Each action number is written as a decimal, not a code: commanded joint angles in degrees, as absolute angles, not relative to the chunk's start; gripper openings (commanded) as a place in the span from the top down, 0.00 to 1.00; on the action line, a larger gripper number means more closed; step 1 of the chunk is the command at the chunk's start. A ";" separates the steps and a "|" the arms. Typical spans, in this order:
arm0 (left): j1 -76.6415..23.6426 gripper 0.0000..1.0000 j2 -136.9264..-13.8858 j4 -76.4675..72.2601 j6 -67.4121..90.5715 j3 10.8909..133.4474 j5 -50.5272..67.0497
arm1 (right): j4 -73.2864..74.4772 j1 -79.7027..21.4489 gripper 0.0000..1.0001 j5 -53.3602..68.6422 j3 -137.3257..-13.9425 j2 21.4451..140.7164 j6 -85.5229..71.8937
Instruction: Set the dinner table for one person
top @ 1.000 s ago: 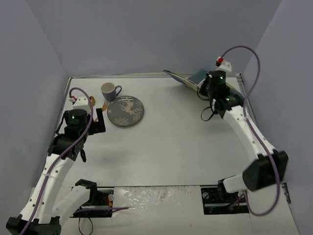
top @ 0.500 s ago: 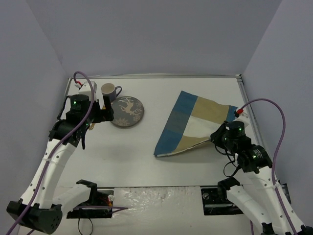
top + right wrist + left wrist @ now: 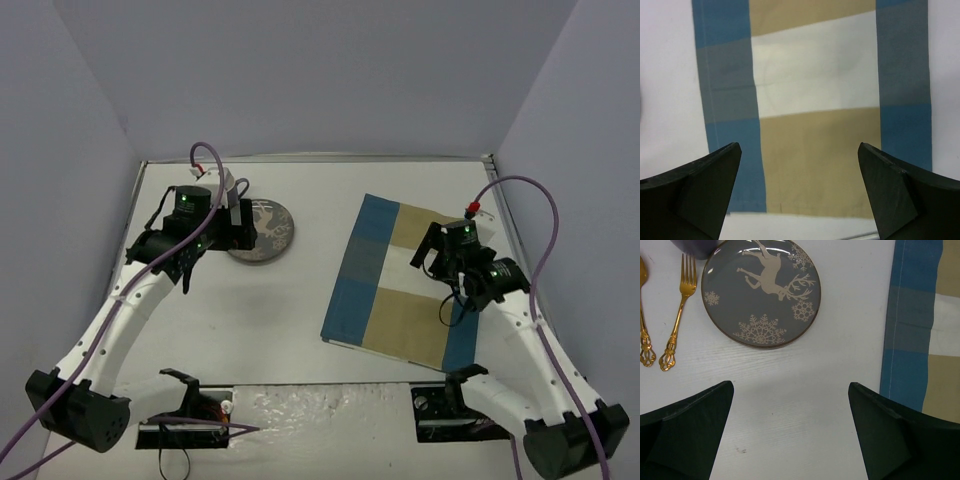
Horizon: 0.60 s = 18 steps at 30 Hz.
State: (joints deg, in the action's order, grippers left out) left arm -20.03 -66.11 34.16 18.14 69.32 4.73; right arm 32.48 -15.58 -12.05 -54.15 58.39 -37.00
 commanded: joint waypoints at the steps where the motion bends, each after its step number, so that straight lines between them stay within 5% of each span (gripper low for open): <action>1: -20.19 0.03 -62.92 32.43 13.92 67.67 2.86 | 14.25 -5.54 0.00 -11.82 -54.05 73.48 -36.16; 14: -20.04 0.03 -57.45 28.04 12.83 57.75 -0.62 | 6.42 2.29 0.00 -15.73 -72.08 110.27 -38.06; 18: -20.11 0.03 -56.97 27.91 12.59 57.29 -0.60 | 3.96 1.84 0.02 -7.73 -79.26 120.32 -30.29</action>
State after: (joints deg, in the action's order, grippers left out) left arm -20.03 -58.61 32.25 13.54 56.33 0.41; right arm 8.14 2.56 -13.77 -72.68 112.74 -35.50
